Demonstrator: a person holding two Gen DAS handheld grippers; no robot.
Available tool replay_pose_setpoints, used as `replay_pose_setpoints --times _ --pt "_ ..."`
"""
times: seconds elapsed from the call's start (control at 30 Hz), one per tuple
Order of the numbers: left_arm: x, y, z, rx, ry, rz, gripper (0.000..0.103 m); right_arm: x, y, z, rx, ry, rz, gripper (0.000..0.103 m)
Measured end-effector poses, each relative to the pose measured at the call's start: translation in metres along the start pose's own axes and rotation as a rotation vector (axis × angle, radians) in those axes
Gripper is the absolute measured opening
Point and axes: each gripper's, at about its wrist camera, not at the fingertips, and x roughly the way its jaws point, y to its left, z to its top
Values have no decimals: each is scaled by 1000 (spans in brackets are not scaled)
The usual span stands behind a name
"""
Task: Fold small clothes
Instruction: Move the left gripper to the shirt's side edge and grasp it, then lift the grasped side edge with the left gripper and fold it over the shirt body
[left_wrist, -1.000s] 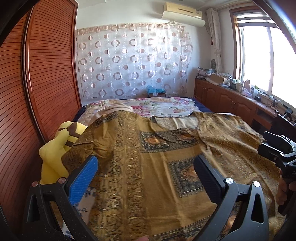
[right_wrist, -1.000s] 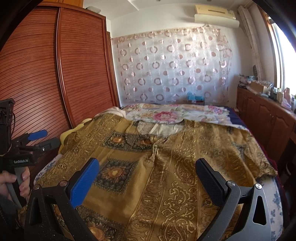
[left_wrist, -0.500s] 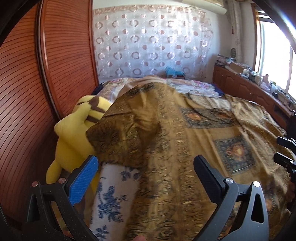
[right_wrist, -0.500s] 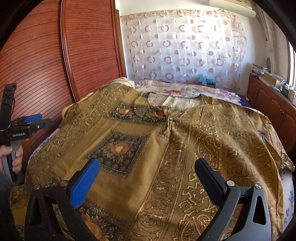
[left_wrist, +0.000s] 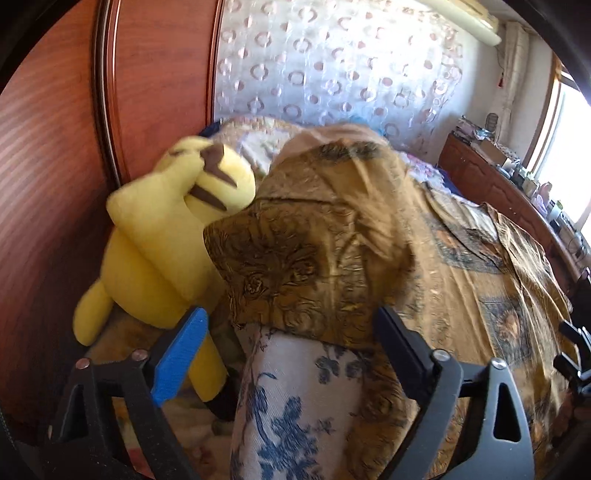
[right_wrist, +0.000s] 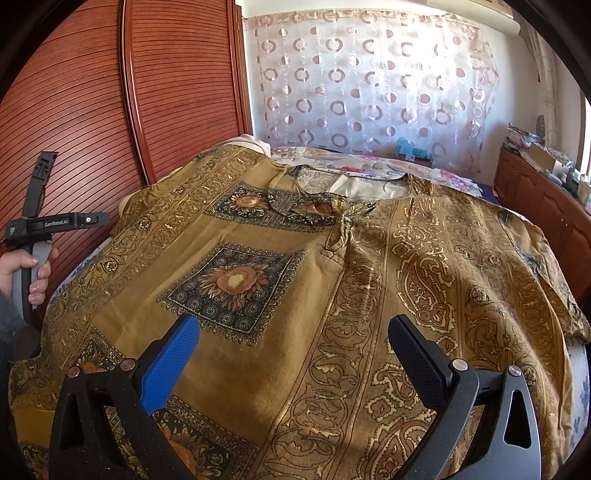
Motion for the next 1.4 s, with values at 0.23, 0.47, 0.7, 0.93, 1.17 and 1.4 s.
replay_pose_setpoints --times 0.23,0.47,0.7,0.93,1.17,1.4 --pt "32 8 4 -15 94 -21 68 0 9 -1 -23 -3 -11 102" --pt "30 7 6 0 77 -93 35 2 6 1 -13 4 -6 102" --pt "17 15 9 8 3 -57 7 3 5 -1 -13 4 -5 102" --pt "-17 -8 28 78 -88 -61 5 4 4 -1 -11 5 -2 102" --pt "-42 -76 51 188 -134 -177 5 5 3 -1 -11 6 -2 102" --pt "-51 -140 25 312 -106 -265 7 5 1 -2 -8 6 2 102"
